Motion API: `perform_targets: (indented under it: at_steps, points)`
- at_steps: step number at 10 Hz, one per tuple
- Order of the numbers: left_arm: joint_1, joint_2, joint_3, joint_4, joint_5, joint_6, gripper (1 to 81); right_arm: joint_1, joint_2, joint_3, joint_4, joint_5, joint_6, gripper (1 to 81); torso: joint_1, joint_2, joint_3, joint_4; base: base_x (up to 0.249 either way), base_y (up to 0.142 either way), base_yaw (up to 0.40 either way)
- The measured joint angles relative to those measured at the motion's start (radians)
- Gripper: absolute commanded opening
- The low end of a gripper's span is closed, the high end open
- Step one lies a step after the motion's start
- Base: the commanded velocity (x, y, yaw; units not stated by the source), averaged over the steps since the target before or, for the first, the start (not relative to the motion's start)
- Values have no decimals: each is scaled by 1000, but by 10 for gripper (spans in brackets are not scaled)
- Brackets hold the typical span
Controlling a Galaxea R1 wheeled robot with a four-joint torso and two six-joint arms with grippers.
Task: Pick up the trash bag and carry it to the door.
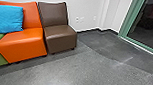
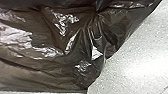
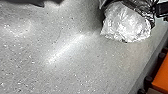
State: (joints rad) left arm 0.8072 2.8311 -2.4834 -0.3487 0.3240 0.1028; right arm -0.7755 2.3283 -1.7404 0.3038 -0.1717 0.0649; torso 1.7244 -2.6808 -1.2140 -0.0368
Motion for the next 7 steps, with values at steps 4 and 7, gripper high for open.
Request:
perform_targets:
  at_steps: [4, 7]
  points:
    - [0, -1, 0, -4, -1, 0, 811, -1, 1, 0, 0, 1, 0, 811, 11, -14, -1, 0, 0, 0, 0]
    - [-9, -3, 0, -8, -6, 0, 811, 0, 1, 0, 0, 4, 0, 811, 11, -15, -25, 0, 0, 0, 0]
